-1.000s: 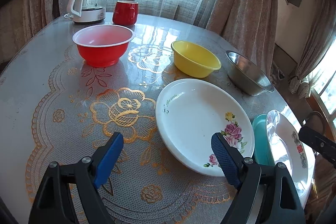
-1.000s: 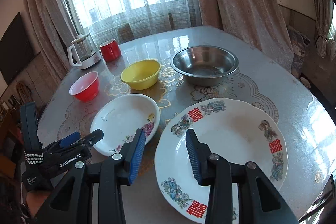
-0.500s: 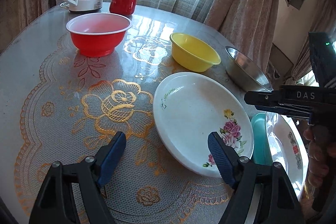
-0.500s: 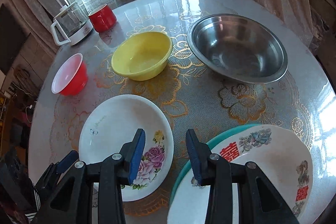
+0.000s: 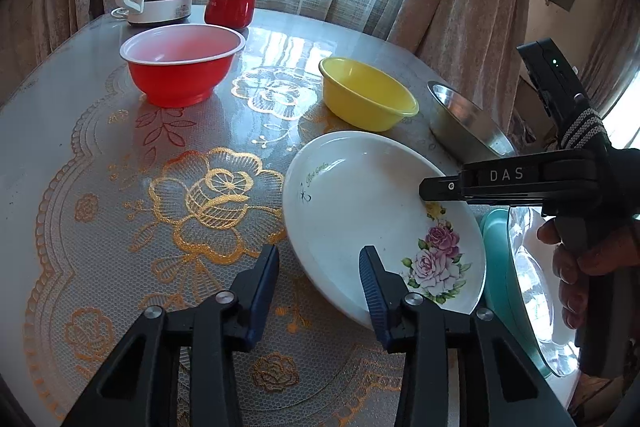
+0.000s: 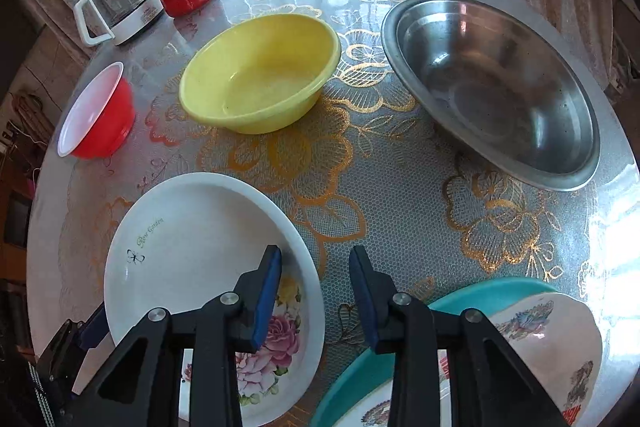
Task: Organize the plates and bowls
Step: 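Pinch the rim of the white floral plate with both grippers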
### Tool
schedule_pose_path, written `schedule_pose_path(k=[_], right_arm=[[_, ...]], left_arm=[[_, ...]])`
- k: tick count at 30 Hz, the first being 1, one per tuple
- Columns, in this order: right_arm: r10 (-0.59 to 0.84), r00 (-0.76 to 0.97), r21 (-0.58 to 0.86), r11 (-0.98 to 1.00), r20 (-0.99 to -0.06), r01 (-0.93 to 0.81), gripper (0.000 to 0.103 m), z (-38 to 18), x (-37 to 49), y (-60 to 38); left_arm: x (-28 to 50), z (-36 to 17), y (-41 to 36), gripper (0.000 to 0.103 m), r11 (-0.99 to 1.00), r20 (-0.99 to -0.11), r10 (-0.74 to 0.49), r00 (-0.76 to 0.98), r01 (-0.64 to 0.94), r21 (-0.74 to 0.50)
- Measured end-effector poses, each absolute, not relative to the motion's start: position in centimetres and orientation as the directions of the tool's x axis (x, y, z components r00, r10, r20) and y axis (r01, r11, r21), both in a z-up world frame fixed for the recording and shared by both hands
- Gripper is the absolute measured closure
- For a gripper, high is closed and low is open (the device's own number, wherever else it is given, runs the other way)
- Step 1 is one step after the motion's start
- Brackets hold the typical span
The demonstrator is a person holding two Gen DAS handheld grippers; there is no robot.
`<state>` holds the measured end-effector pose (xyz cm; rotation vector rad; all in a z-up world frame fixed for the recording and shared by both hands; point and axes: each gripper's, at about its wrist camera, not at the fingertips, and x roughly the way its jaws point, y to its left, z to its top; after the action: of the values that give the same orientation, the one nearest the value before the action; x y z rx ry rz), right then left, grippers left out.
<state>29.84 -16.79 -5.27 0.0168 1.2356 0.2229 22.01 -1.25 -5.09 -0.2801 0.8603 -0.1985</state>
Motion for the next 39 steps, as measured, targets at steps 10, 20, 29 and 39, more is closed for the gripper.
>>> schedule_pose_path(k=[10, 20, 29, 39], right_arm=[[0.197, 0.305, 0.152, 0.974, -0.932, -0.165, 0.075, -5.3, 29.1, -15.0], [0.238, 0.306, 0.188, 0.965, -0.922, -0.183, 0.073, -4.9, 27.3, -14.0], [0.234, 0.32, 0.193, 0.969, -0.918, -0.154, 0.073, -4.7, 27.0, -14.2], [0.193, 0.357, 0.141, 0.976, -0.914, -0.166, 0.075, -5.2, 26.6, -12.8]], left_arm=[[22.3, -5.3, -0.2, 0.078, 0.938, -0.719, -0.285, 0.635, 0.03, -0.345], [22.7, -5.2, 0.9, 0.074, 0.937, -0.722, -0.269, 0.638, 0.001, -0.348], [22.7, -5.2, 1.2, 0.071, 0.928, -0.716, -0.292, 0.634, 0.008, -0.371], [22.6, -5.4, 1.6, 0.08, 0.935, -0.716, -0.269, 0.644, -0.002, -0.353]])
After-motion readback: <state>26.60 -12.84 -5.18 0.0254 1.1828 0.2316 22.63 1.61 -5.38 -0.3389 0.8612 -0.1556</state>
